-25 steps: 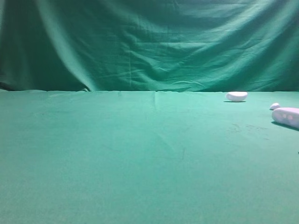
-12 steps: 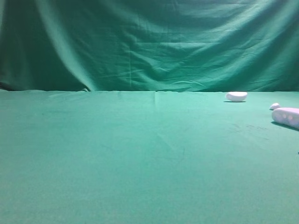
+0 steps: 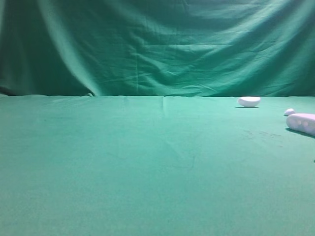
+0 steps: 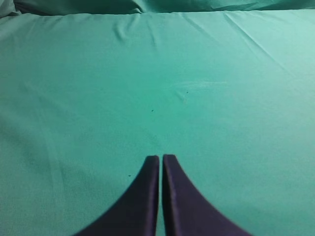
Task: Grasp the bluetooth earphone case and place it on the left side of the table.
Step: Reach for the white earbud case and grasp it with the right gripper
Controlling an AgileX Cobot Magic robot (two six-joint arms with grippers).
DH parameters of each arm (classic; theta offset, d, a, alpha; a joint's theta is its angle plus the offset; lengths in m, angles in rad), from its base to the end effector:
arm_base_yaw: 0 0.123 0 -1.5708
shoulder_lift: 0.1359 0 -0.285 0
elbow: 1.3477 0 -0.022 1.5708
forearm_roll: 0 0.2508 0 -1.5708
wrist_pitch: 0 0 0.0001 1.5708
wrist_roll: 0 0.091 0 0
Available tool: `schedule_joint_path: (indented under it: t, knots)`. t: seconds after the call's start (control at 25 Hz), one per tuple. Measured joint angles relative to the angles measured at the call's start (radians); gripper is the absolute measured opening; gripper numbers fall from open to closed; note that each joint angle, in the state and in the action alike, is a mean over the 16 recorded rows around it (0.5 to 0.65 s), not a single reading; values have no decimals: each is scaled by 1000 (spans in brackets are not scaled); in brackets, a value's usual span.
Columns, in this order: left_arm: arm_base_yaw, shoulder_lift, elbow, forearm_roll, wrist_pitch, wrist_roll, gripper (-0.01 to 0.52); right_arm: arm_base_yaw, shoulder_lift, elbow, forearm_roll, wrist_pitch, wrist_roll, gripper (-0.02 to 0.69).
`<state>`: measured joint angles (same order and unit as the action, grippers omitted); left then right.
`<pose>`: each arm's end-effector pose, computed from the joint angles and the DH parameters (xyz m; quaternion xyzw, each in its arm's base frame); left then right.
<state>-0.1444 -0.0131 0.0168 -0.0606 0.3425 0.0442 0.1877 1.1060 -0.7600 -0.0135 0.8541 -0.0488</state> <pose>0.0524 -0.0095 0.1774 0.0583 0.7902 -0.0560 0.6075 0.1929 0.0357 0.2681 -0.1180 0.9667 0.0098 0.2268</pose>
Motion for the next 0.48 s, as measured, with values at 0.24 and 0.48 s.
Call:
schedule_joint_path:
  t: [0.24,0.48]
  knots:
    - [0,0,0,0,0,0,0,15,263,-108,8,-8,-18,319]
    - [0,0,0,0,0,0,0,15,474,-206,10,-47,-37,484]
